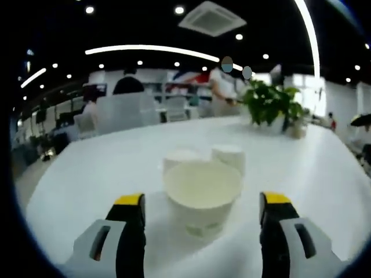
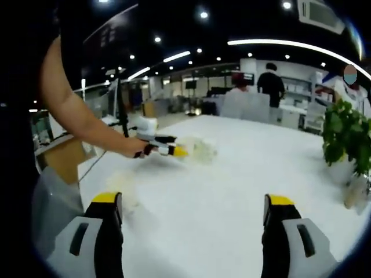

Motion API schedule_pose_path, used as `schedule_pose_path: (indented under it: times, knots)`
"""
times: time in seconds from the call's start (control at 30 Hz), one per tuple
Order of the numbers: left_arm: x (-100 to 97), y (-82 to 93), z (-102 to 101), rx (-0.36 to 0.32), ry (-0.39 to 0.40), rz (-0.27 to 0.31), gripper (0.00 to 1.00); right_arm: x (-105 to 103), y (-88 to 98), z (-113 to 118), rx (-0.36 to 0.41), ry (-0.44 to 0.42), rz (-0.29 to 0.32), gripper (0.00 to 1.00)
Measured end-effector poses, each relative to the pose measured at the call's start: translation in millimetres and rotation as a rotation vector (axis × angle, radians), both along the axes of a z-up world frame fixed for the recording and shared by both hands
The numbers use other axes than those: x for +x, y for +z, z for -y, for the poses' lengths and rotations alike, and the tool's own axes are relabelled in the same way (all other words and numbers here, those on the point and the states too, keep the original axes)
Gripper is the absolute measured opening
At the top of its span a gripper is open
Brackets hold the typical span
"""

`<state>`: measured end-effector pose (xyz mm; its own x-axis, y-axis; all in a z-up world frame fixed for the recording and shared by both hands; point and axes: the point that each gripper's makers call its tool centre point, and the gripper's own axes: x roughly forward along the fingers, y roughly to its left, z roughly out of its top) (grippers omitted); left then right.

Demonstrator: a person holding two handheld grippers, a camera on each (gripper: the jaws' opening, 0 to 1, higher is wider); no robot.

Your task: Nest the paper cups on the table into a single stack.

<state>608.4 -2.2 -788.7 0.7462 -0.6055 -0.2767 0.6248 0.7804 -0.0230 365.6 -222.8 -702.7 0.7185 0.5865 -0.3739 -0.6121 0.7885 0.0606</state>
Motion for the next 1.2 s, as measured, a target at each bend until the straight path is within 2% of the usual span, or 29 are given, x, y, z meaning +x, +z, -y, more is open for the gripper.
schedule_pose_path:
  times: [0.1, 0.27, 0.33, 0.57, 0.83, 1.0, 1.07, 1.1, 1.2]
  knots:
    - [2.0, 1.2, 1.3, -0.014, 0.005, -0.001, 0.72, 1.1, -2.5, 1.1, 0.004, -0.006, -0.008, 1.0]
    - [7.4, 2.3, 1.3, -0.002, 0.006, 0.011, 0.56, 1.8, -3.9, -1.7, 0.012, -0.003, -0.021, 1.0]
    - [7.2, 0.3, -0.1, 0.018, 0.006, 0.007, 0.46, 2.9, -1.9, -1.9, 0.035, -0.012, -0.028, 1.0]
    - [5.6, 2.9, 0.9, 0.022, -0.01, 0.012, 0.44, 5.7, 0.9, 3.1, 0.073, -0.043, -0.032, 0.99]
    - [3.7, 13.0, 4.3, -0.008, -0.02, 0.012, 0.44, 7.3, -0.2, 5.1, 0.042, -0.031, -0.019, 1.0]
    - [-0.7, 23.4, 7.2, -0.014, -0.026, 0.014, 0.44, 9.2, -7.1, 9.6, -0.011, 0.004, 0.007, 1.0]
    - [-2.9, 24.0, 9.8, -0.023, -0.044, 0.004, 0.45, 10.7, -9.4, 12.0, -0.013, 0.001, -0.002, 1.0]
    - [-7.0, 22.6, 13.0, -0.04, -0.063, -0.026, 0.45, 11.3, -9.1, 13.3, -0.011, -0.002, 0.001, 1.0]
    - [-9.9, 22.3, 12.4, -0.014, -0.076, -0.032, 0.44, 10.8, -7.2, 12.0, -0.001, 0.005, 0.008, 1.0]
